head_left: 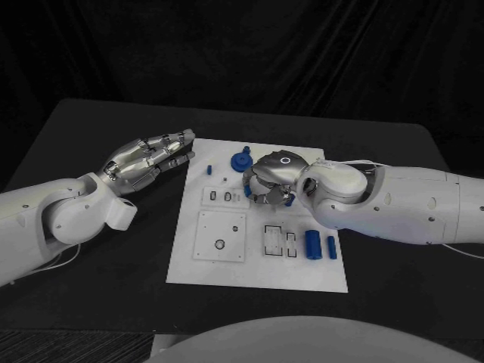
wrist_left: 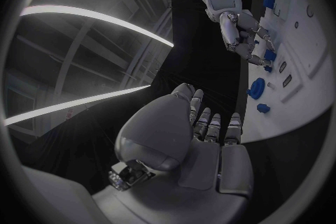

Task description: Assemble the parts on the task board

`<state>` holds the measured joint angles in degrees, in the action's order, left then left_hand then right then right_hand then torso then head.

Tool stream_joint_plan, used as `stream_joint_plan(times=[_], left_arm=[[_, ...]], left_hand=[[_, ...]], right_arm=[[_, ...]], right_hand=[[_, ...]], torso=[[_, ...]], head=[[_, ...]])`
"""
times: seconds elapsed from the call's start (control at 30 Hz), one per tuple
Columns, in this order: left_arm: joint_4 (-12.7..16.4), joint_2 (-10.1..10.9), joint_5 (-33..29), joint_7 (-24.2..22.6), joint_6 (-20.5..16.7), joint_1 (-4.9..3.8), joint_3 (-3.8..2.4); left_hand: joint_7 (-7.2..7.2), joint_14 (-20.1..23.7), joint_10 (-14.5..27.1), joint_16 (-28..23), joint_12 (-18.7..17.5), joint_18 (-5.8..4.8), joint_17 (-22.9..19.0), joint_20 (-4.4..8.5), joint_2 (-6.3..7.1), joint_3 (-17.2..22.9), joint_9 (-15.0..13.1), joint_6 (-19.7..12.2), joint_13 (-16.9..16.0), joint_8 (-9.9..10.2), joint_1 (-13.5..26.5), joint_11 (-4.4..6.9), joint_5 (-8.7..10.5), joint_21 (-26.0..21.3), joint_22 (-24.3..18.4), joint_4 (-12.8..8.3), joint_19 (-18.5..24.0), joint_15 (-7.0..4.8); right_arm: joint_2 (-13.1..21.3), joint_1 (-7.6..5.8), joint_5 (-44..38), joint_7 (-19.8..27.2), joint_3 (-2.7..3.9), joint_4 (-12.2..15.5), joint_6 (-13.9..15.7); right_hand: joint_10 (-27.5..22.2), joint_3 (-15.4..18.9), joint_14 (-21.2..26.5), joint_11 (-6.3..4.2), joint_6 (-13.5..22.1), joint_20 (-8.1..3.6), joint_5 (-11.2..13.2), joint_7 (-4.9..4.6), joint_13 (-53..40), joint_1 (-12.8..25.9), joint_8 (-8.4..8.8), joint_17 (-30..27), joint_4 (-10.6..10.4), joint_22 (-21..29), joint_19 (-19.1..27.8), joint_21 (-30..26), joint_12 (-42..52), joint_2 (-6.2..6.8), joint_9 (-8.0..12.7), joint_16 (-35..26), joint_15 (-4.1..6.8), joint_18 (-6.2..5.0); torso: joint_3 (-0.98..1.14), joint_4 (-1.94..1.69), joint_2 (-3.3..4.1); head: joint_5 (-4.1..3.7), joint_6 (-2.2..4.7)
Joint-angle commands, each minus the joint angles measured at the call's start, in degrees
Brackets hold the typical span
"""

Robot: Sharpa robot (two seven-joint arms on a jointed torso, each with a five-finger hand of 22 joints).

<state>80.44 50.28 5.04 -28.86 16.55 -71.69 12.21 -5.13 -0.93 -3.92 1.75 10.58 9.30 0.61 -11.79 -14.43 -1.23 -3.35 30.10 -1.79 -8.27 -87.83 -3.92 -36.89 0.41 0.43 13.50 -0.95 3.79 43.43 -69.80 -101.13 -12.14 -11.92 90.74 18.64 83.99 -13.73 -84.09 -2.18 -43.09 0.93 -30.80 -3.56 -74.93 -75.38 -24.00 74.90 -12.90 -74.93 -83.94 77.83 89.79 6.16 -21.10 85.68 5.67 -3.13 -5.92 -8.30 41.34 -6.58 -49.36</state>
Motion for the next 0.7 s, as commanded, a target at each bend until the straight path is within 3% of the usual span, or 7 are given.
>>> stream_joint_plan(times=[0.03,0.37,0.6,0.7], left_arm=[[0.0,-0.1,0.0,-0.6,0.9,0.06,-0.05],[0.1,-0.1,0.0,-0.5,0.9,0.06,-0.05],[0.2,0.0,0.0,-0.4,0.8,0.06,-0.05],[0.2,0.1,0.0,-0.3,0.8,0.06,-0.05]], left_hand=[[-0.13,-0.1,-0.2,0.2,0.3,1.12,0.0,-0.34,-0.10,0.2,0.0,-0.1,-0.1,-0.2,-0.1,-0.14,-0.28,0.2,0.1,0.0,-0.1,0.27],[-0.13,-0.1,-0.2,0.2,0.3,1.12,0.0,-0.34,-0.10,0.2,0.0,-0.1,-0.1,-0.2,-0.1,-0.14,-0.28,0.2,0.1,0.0,-0.1,0.27],[-0.13,-0.1,-0.2,0.2,0.3,1.12,0.0,-0.34,-0.10,0.2,0.0,-0.1,-0.1,-0.2,-0.1,-0.14,-0.28,0.2,0.1,0.0,-0.1,0.27],[-0.13,-0.1,-0.2,0.2,0.3,1.12,0.0,-0.34,-0.10,0.2,0.0,-0.1,-0.1,-0.2,-0.1,-0.14,-0.28,0.2,0.1,0.0,-0.1,0.27]], right_arm=[[-0.1,0.13,-0.4,-1.0,0.02,0.1,-0.7],[-0.3,0.14,-0.4,-1.0,0.02,0.0,-0.9],[-0.5,0.14,-0.4,-0.9,0.02,0.0,-1.1],[-0.6,0.14,-0.4,-0.8,0.02,-0.1,-1.2]], right_hand=[[6.0,0.1,-4.9,0.37,0.4,0.13,0.4,0.03,-15.1,0.8,0.35,10.0,0.4,-11.4,-1.3,-0.2,0.2,-0.04,0.0,-0.1,-0.38,0.39],[6.0,0.1,-4.8,0.41,0.5,0.19,1.4,-0.03,-15.1,1.1,0.85,9.9,0.6,-11.4,-1.3,-0.2,0.2,-0.17,0.2,-0.1,-0.43,0.39],[6.0,0.5,-4.8,0.58,1.5,0.37,7.7,-0.19,-15.1,2.3,3.68,9.9,1.4,-11.4,-1.2,-0.5,0.2,-0.32,1.2,0.0,-0.59,0.33],[6.0,0.7,-4.8,0.61,1.6,0.39,8.5,-0.21,-15.1,2.5,4.18,9.8,1.7,-11.3,-1.2,-0.6,0.2,-0.26,1.4,-0.1,-0.61,0.31]], torso=[[-0.01,-0.02,-0.03],[-0.04,0.00,0.02],[-0.06,0.06,0.06],[-0.05,0.03,0.04]], head=[[0.03,-0.10],[-0.04,-0.19],[-0.04,-0.27],[-0.12,-0.31]])
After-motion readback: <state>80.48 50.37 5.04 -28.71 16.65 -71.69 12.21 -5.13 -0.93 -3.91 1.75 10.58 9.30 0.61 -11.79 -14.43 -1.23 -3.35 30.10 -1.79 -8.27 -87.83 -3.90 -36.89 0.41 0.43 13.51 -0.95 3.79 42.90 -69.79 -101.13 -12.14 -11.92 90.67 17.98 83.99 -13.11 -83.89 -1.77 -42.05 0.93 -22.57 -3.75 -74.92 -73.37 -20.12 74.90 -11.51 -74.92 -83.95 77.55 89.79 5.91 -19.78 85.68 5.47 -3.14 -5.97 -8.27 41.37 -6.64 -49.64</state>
